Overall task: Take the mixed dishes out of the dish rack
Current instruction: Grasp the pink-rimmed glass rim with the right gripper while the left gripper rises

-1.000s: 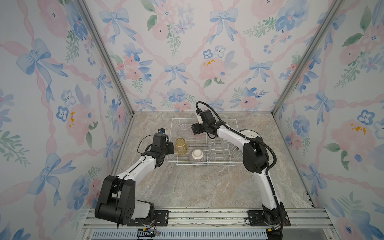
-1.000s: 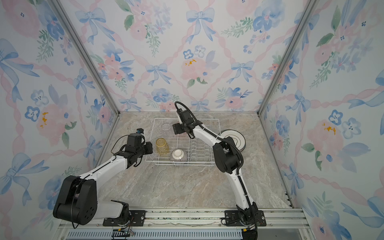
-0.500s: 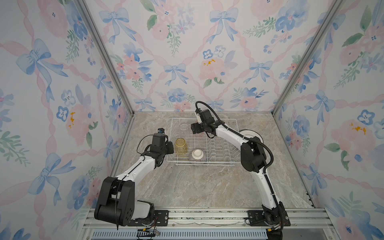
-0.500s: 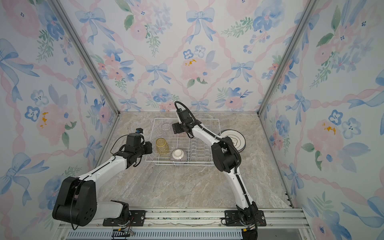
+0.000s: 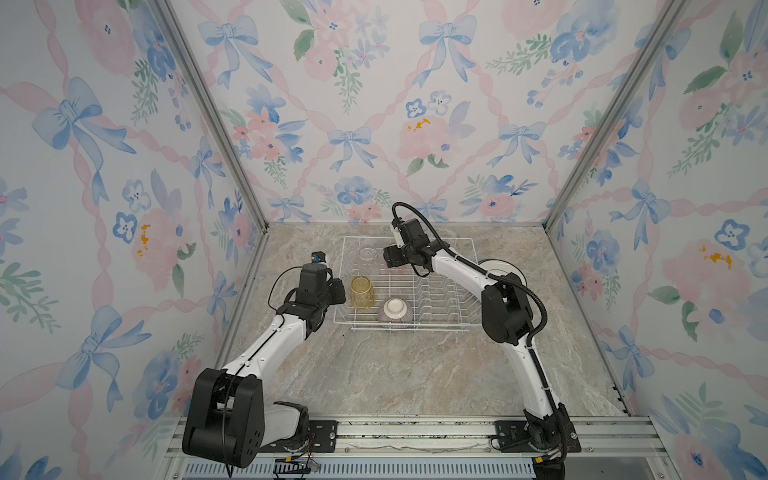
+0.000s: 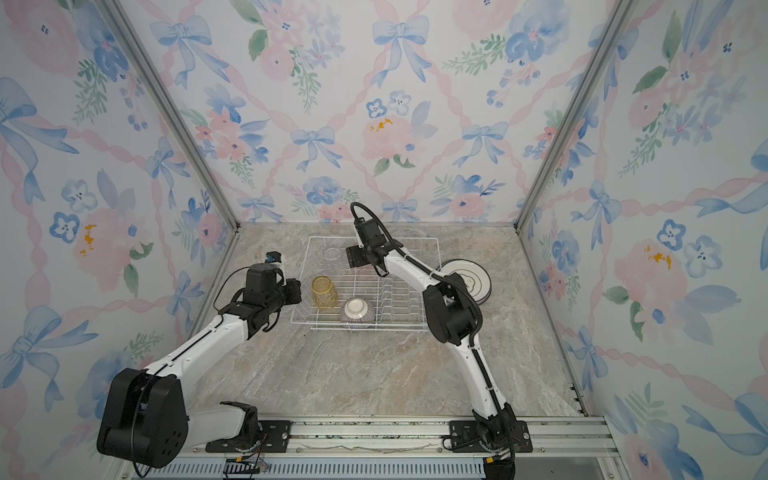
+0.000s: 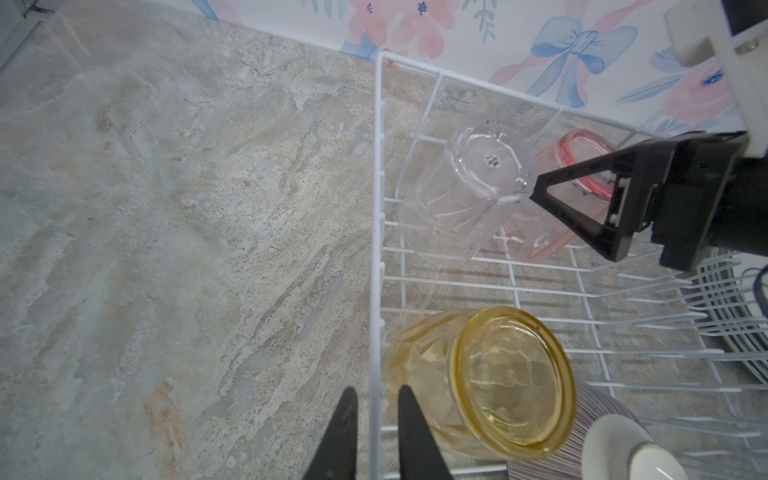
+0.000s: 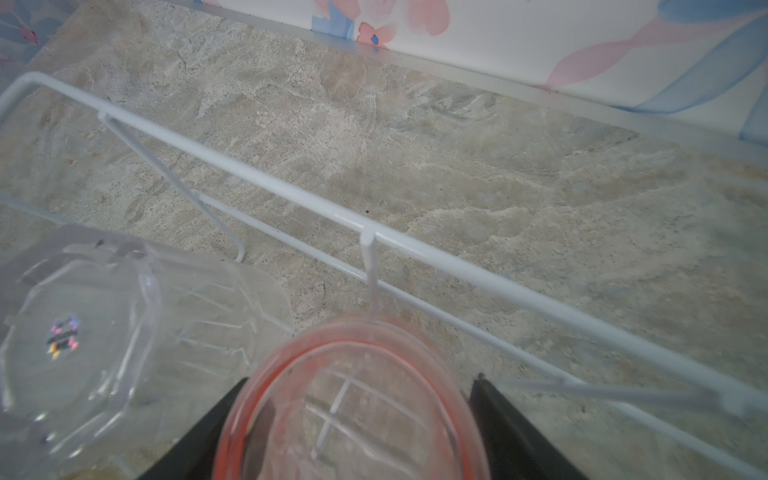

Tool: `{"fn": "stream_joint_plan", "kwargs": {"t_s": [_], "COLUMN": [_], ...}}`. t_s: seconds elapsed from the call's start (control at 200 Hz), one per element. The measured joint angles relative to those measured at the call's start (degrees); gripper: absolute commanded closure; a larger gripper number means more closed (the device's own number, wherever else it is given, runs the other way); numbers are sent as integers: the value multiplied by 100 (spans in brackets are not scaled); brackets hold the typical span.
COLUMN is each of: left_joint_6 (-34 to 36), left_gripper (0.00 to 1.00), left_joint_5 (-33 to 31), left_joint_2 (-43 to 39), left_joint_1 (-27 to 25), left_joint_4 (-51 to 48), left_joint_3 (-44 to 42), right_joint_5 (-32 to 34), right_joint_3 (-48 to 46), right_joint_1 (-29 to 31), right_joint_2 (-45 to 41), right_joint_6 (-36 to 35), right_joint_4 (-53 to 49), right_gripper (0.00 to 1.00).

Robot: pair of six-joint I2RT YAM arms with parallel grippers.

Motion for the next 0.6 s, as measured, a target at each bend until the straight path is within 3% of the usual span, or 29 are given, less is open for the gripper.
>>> {"fn": "stream_joint_plan", "kwargs": {"t_s": [0.13,0.31,0.6], "left_joint_6": [-2,-2,-63], "left_gripper": [80,80,78], "left_joint_5": [52,247,833], "left_joint_2": [-22,-11,155], "left_joint_1": [0,0,0], "left_joint_4": [-4,-11,46], "left_joint_3": [127,332,664], "right_joint_5": [-2,-55,-439], "right_joint_3": [-57,-339,-1174], "right_joint_1": [-31,-105,-275], "right_joint_2": [-7,-146,-699], "right_joint_6": [42,70,319], "right_joint_4": [142,374,678], "right_gripper": [48,65,69]}}
